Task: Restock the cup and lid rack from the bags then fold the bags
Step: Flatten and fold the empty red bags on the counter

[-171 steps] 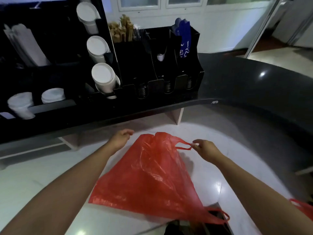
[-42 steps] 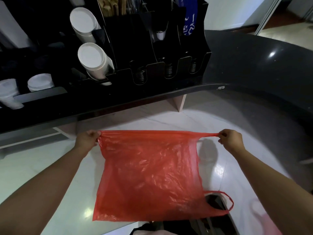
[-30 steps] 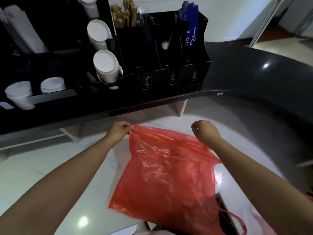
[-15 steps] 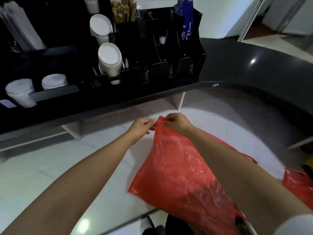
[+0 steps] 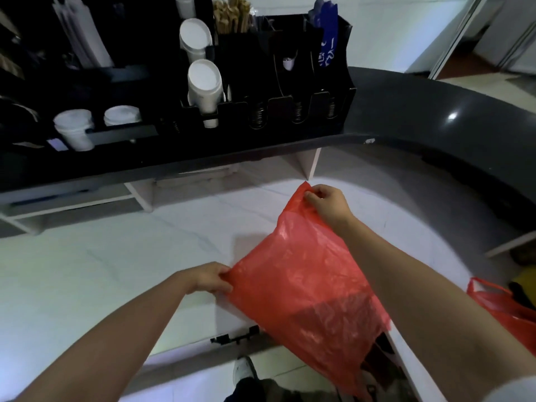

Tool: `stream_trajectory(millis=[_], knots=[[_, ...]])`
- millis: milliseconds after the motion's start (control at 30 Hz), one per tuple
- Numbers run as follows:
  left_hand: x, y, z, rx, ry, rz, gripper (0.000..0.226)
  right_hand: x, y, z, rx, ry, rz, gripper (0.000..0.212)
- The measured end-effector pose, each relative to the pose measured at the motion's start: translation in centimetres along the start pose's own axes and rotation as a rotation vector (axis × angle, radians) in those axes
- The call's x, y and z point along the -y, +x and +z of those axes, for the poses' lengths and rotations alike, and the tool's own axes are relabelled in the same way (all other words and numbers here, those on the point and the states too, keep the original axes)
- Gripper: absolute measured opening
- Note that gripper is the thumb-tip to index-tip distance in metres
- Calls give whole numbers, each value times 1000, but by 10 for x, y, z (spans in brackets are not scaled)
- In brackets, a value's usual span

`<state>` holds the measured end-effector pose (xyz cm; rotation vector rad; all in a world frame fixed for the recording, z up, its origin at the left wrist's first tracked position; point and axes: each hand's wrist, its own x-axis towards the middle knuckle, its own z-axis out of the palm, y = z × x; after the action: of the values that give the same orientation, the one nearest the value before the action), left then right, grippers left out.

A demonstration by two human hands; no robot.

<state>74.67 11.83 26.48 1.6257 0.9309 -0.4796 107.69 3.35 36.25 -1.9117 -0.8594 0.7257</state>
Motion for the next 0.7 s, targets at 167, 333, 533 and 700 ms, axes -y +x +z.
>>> stream_trajectory(millis=[167,333,533,700], knots=[[18,-27,29,-310,-134,16,11,-15,-15,-20,-26,16,2,13],[30,-58,41,-487,-412,26,18,-39,-30,-32,-16,-42,24,13],[26,-81,22,-864,-503,72,12,-56,-45,-40,-29,-139,54,12],[-1,-79,-14,-911,-529,129,16,-57,-50,-33,-123,-195,74,13]])
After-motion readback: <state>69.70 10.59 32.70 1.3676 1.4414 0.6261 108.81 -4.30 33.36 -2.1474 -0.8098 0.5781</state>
